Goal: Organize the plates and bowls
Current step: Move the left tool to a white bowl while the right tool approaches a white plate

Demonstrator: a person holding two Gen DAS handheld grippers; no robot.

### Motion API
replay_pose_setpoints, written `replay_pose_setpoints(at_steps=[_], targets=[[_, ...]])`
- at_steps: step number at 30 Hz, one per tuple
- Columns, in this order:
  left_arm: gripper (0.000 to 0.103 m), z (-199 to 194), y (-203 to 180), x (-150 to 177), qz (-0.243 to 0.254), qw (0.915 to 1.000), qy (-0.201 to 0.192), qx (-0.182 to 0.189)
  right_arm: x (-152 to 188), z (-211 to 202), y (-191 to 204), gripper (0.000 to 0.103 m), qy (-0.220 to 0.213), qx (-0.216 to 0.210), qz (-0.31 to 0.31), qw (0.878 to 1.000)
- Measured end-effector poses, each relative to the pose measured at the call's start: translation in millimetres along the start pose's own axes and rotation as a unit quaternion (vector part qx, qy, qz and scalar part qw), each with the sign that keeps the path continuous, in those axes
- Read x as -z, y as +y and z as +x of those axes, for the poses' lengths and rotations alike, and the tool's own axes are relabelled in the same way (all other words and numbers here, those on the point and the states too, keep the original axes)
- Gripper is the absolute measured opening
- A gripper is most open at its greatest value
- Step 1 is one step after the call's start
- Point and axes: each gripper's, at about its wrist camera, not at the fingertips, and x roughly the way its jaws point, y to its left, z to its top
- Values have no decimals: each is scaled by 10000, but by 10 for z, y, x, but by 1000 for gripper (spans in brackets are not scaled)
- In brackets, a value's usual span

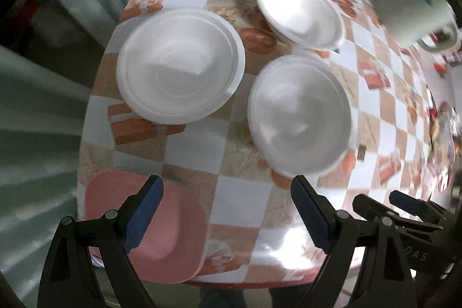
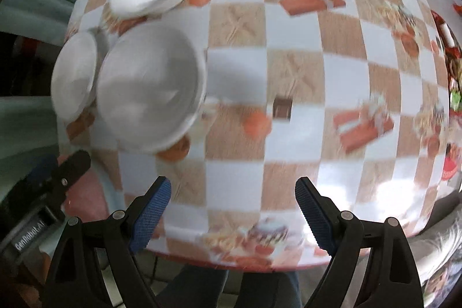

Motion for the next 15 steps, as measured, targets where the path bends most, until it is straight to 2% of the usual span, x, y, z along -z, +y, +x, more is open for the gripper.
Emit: replay_pose_setpoints(at_steps=[3,8,15], targets=[[92,135,-79,-99,-240,9996,135,-98,-248,42,-38,89,9,-31,-85,10000],[92,309,-170,-195,-508,9974,200,-477,-647,187,38,89,56,-58,-401,9992],[92,475,-254,-305,-893,9930,342,-691,-971,409,190,89,221,-74,-836,9962]])
